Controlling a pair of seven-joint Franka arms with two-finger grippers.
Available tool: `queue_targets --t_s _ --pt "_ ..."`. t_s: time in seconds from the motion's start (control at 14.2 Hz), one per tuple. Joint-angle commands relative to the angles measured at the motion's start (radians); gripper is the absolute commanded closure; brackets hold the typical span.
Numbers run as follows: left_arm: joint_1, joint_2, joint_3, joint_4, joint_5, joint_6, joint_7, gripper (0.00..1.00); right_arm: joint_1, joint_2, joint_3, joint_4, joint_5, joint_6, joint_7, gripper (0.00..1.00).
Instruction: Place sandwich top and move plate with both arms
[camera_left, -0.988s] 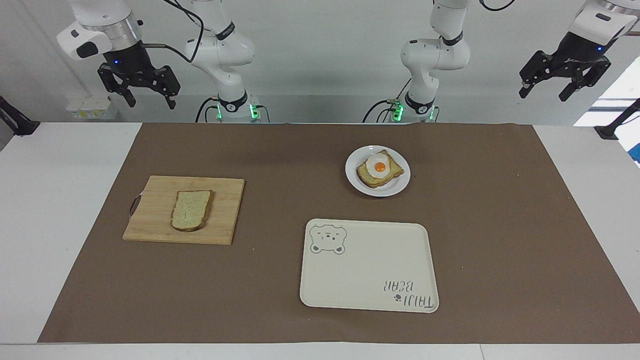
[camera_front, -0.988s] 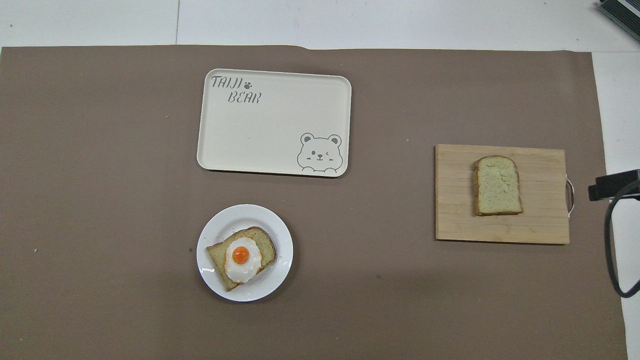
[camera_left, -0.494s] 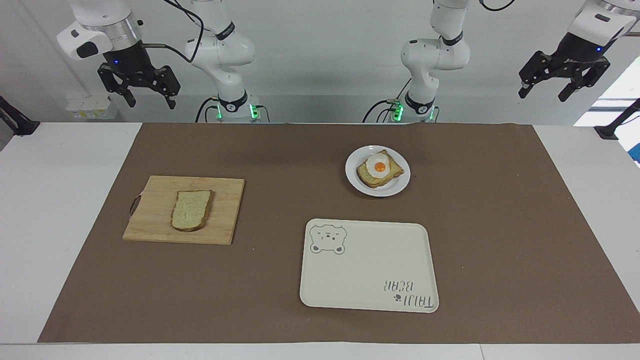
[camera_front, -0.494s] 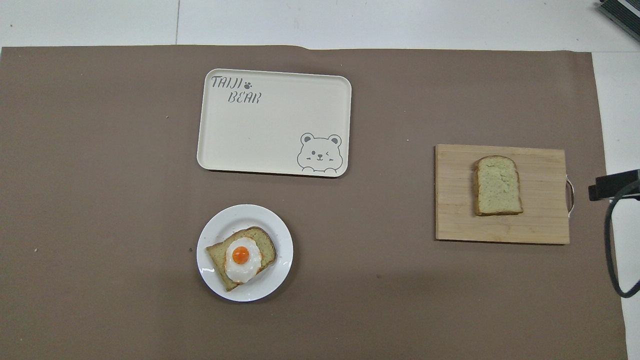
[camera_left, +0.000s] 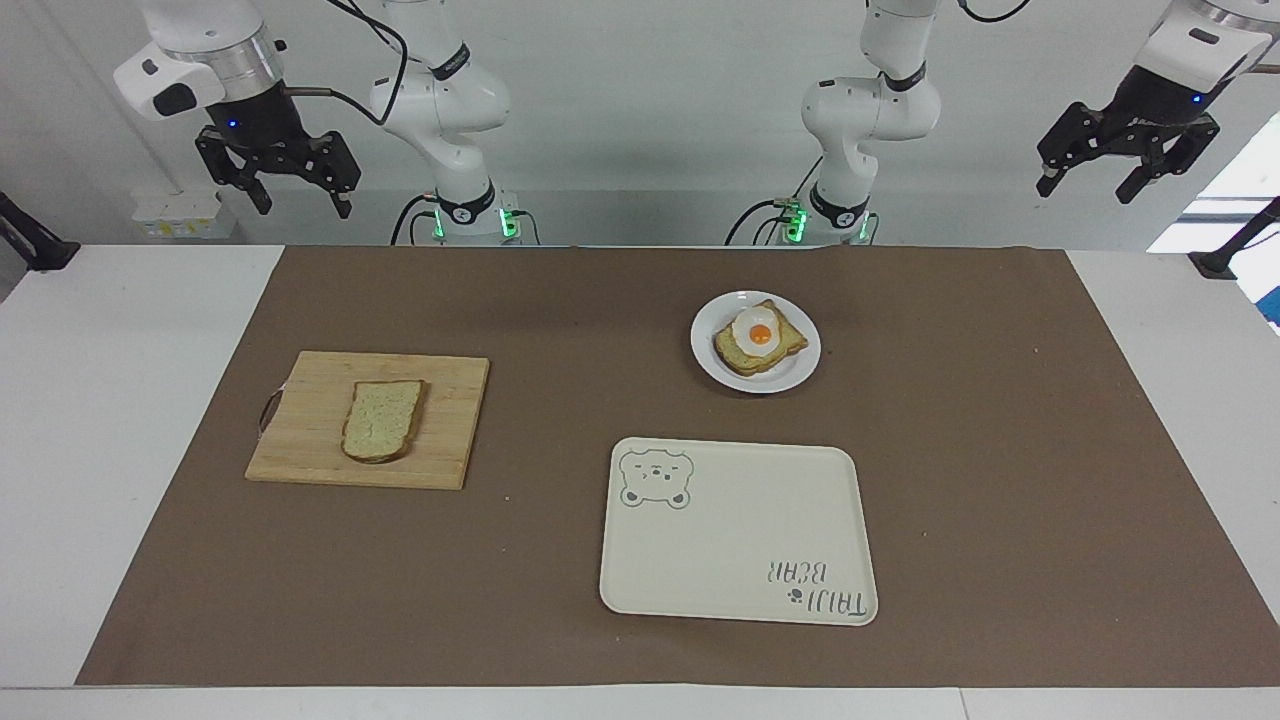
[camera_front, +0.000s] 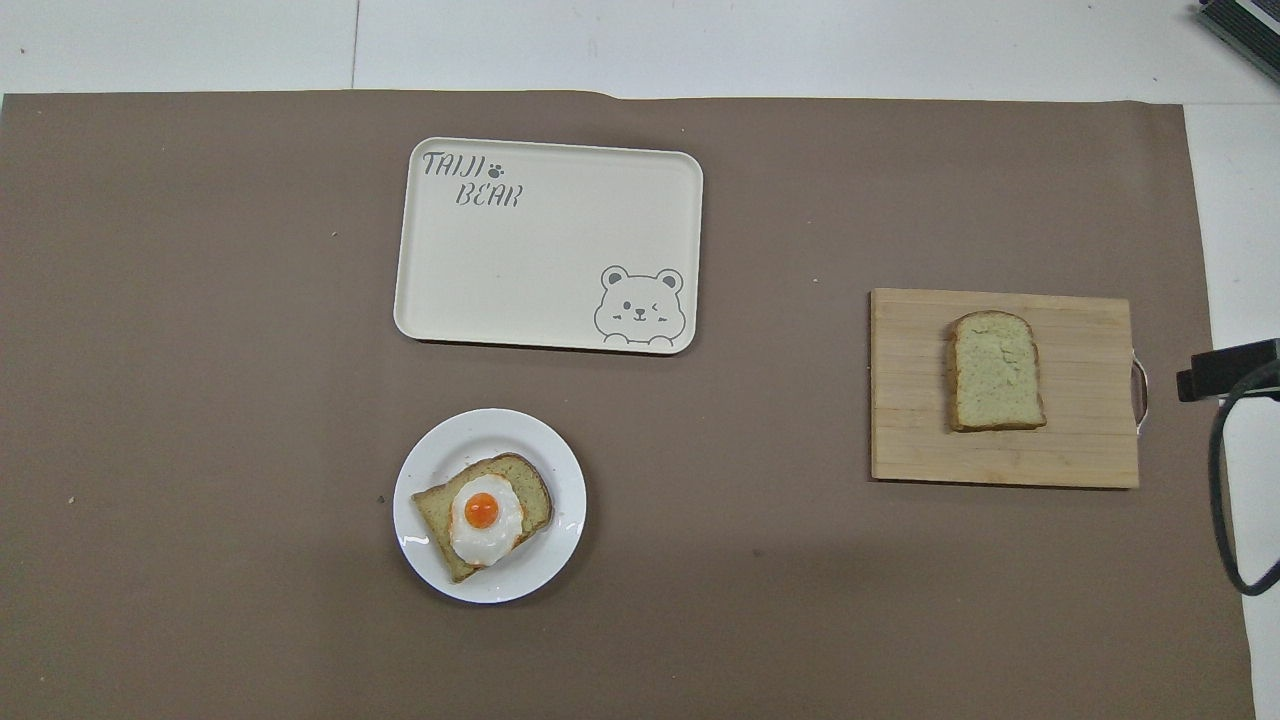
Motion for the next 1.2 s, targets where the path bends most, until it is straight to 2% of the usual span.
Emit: queue_targets --t_s 0.0,1.13 --pt "-0.007 -0.029 -0.002 -0.034 0.018 0.000 -0.011 0.00 -0.012 -0.001 0.005 0.003 -0.001 0.002 -0.029 0.00" --pt "-0.007 -0.031 -0.003 -0.036 0.016 -0.005 -0.013 0.00 -0.013 -0.025 0.003 -0.037 -0.001 0.011 -0.032 0.00"
